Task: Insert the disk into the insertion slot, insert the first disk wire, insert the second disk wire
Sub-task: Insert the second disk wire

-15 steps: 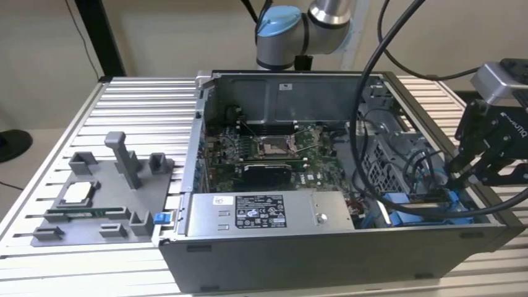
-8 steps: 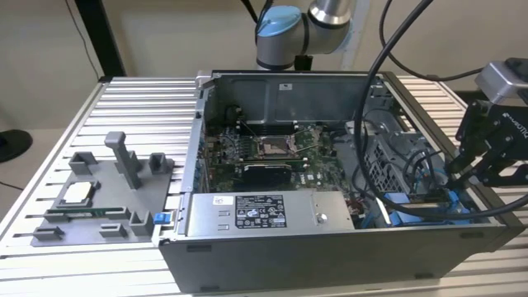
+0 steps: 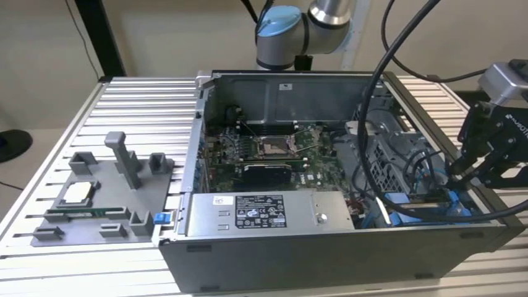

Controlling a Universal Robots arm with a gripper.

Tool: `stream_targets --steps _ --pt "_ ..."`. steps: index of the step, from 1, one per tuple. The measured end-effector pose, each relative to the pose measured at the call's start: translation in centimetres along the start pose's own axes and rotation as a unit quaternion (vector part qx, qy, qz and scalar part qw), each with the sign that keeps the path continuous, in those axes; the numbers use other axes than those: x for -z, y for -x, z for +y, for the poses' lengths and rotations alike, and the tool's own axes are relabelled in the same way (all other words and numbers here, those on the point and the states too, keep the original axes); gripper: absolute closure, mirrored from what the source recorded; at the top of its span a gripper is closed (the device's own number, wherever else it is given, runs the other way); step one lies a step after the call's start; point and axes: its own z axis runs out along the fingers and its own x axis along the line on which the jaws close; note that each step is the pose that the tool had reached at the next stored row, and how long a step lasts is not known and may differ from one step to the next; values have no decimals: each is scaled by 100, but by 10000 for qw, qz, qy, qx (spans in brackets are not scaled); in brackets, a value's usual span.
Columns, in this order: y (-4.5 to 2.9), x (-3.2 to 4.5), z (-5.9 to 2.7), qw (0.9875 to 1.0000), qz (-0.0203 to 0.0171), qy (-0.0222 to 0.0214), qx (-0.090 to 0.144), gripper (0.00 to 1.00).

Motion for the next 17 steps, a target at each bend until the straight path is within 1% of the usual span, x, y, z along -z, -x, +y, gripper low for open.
stream_targets --steps 8,9,17 --pt "-5 -23 -3 10000 9 0 -20 0" --pt "-5 -24 -3 10000 9 0 -21 100" --pt "-5 -25 -3 10000 8 0 -21 100"
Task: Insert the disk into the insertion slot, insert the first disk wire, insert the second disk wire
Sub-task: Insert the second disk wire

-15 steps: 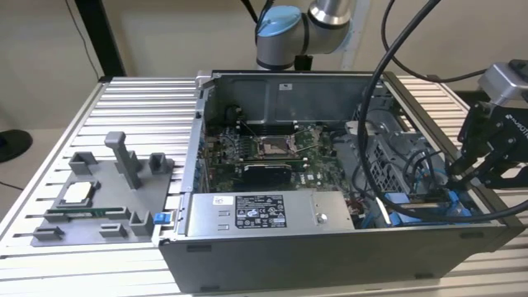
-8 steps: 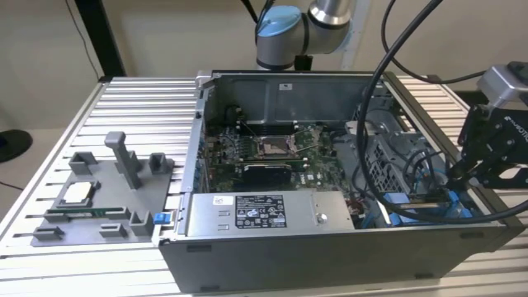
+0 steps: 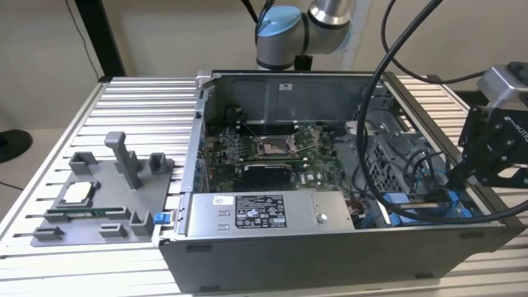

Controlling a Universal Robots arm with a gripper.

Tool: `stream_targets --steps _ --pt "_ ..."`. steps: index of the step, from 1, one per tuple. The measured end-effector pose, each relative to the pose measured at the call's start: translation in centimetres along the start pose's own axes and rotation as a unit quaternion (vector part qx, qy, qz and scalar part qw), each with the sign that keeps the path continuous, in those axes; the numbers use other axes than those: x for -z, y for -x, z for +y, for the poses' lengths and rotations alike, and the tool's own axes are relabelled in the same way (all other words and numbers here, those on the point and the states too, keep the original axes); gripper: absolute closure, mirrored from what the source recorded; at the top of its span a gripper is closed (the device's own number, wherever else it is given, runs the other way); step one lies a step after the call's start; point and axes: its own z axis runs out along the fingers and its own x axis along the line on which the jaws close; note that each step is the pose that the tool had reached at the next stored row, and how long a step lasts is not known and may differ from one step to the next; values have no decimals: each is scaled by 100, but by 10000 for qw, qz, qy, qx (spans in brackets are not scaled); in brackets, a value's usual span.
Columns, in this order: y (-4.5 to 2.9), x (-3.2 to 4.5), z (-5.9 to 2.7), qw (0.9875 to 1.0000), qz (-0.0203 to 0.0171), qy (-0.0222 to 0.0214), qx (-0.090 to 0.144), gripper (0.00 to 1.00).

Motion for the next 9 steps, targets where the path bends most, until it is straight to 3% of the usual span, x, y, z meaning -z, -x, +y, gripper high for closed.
stream_targets --steps 6,9 --pt "0 5 1 10000 -1 0 0 100" --pt "10 91 13 10000 0 0 1 100"
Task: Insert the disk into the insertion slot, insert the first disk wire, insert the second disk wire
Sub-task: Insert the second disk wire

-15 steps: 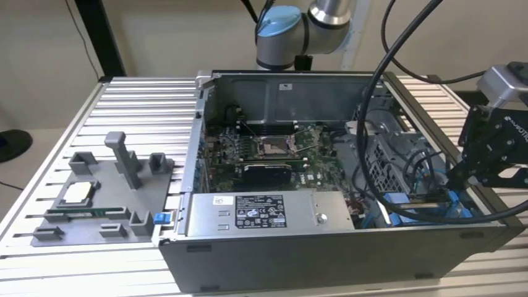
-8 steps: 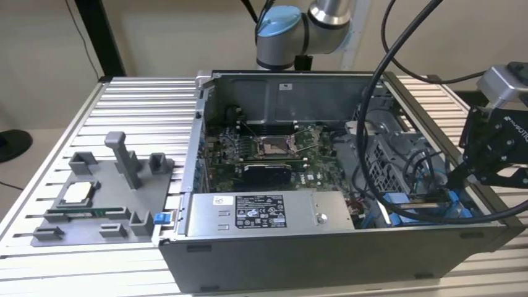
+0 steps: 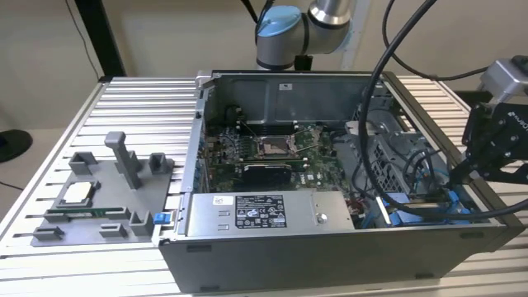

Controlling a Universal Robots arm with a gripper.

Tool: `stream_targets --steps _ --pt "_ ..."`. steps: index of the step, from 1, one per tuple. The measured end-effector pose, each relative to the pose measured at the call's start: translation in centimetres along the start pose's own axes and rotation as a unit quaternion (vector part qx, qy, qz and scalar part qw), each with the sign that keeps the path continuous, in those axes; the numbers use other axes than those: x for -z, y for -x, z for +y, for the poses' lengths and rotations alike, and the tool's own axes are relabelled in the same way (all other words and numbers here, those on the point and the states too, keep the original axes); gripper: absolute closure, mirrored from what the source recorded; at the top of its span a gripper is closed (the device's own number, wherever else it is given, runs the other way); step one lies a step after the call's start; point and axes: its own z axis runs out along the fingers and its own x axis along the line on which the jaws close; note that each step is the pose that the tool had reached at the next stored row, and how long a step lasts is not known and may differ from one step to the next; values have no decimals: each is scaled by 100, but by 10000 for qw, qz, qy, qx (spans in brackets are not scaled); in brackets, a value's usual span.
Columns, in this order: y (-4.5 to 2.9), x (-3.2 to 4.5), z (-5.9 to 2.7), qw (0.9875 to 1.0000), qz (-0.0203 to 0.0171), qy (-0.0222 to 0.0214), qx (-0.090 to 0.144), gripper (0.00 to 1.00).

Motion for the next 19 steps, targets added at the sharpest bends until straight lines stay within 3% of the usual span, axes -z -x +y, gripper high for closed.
stream_targets --steps 4,9,13,19 --pt "13 138 35 10000 0 0 -1 100" --pt "18 228 104 10000 0 0 0 100" --pt "9 233 201 10000 -1 -5 0 100" --pt "-16 208 427 10000 -4 -36 4 100"
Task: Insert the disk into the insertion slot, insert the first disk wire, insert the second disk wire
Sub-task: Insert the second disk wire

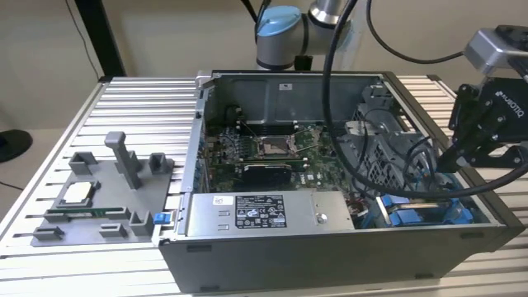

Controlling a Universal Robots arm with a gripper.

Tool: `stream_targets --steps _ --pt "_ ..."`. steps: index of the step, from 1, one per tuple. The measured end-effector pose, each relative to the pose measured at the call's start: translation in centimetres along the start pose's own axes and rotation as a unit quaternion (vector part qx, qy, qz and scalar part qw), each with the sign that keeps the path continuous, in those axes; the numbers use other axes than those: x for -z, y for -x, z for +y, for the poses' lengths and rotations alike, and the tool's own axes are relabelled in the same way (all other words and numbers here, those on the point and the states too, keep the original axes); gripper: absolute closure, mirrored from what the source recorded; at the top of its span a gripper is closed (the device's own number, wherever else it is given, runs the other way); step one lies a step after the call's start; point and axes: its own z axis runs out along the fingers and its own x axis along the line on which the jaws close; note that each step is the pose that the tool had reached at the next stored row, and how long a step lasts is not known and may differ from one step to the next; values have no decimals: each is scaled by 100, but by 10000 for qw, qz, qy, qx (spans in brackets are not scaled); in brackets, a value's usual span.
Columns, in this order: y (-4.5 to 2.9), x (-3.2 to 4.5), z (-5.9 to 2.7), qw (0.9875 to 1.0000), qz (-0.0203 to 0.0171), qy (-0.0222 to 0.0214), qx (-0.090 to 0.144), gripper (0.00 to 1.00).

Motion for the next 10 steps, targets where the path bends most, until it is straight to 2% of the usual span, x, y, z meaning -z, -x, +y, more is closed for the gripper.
stream_targets --steps 4,7,8,10 --pt "-17 -16 158 10000 -4 -47 6 100" --pt "-30 -28 276 9999 -11 -117 15 100" --pt "-33 -33 307 9999 -15 -154 19 100" --pt "-41 -46 363 9996 -27 -283 35 100"
